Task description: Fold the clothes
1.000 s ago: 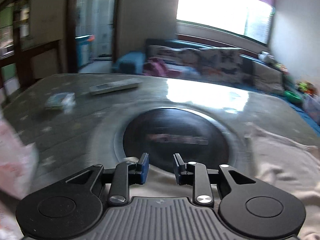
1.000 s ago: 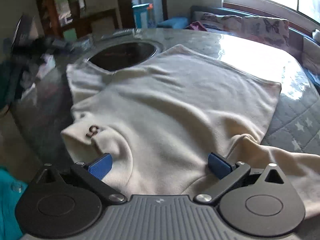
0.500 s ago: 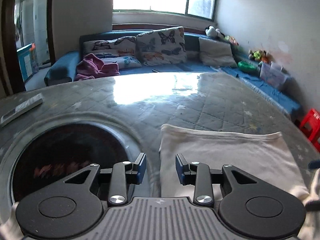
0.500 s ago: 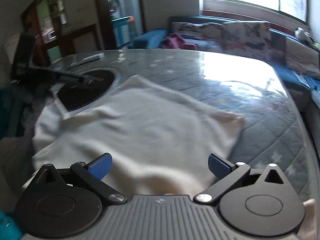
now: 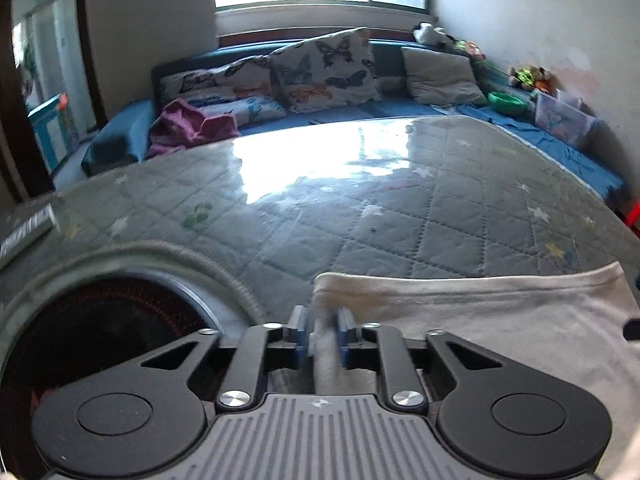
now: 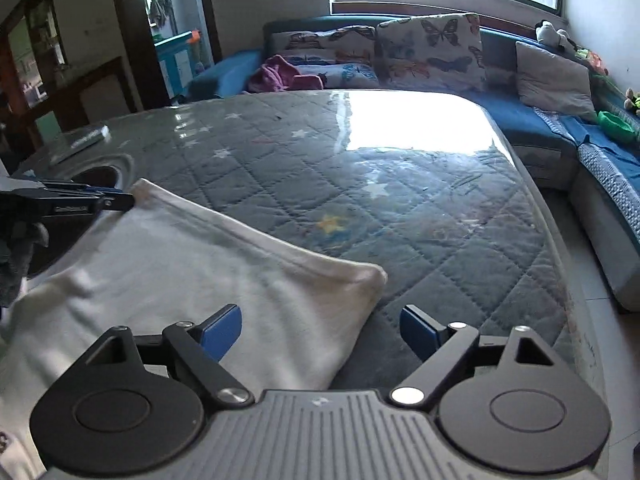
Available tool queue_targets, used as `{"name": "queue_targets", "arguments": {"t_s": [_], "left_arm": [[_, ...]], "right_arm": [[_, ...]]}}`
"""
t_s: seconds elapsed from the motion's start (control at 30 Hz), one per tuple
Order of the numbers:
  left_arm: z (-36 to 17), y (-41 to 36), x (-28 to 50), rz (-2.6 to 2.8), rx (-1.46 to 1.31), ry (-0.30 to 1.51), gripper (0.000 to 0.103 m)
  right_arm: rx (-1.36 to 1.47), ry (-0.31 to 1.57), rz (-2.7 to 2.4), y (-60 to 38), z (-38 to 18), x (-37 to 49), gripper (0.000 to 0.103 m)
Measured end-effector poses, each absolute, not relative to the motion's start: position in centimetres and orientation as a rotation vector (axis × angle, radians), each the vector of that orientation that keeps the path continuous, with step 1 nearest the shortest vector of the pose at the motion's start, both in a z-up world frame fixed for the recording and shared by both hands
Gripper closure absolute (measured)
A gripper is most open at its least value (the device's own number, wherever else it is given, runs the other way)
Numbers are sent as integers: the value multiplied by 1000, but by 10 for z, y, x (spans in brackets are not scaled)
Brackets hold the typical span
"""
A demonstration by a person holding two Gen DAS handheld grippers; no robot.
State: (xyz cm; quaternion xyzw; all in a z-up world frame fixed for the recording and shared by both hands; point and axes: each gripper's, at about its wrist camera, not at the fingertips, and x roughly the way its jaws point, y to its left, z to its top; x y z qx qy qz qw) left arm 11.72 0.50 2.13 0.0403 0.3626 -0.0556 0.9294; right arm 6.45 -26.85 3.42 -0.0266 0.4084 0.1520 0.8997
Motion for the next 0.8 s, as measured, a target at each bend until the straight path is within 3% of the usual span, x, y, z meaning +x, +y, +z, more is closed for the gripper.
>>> {"name": "queue_targets", "arguments": {"t_s": [0.1, 0.2, 0.27, 0.3, 0.37, 0.4, 0.57, 0.8], "left_arm": [[21, 3, 117, -111, 105, 728, 100], [22, 8, 119, -83, 100, 716, 101], [23, 13, 120, -59, 89, 708, 101], [23, 15, 120, -48, 84, 705, 101], [23, 20, 122, -19, 76, 706, 101], [22, 23, 123, -5, 76, 710, 101], [18, 33, 128, 47, 78, 725, 100], [35, 29, 123, 77, 51, 711, 98]], "right_arm": [[-62, 850, 300, -268, 32, 74, 29], [-70, 855, 292, -266, 30, 83, 42], [-97, 843, 290, -261, 29, 89, 42], [-118, 833, 290, -257, 28, 93, 41], [-155, 815, 290, -249, 27, 100, 16], [-169, 809, 281, -246, 25, 104, 13], [-207, 792, 267, -234, 22, 125, 3], [-242, 763, 285, -224, 40, 100, 0]]}}
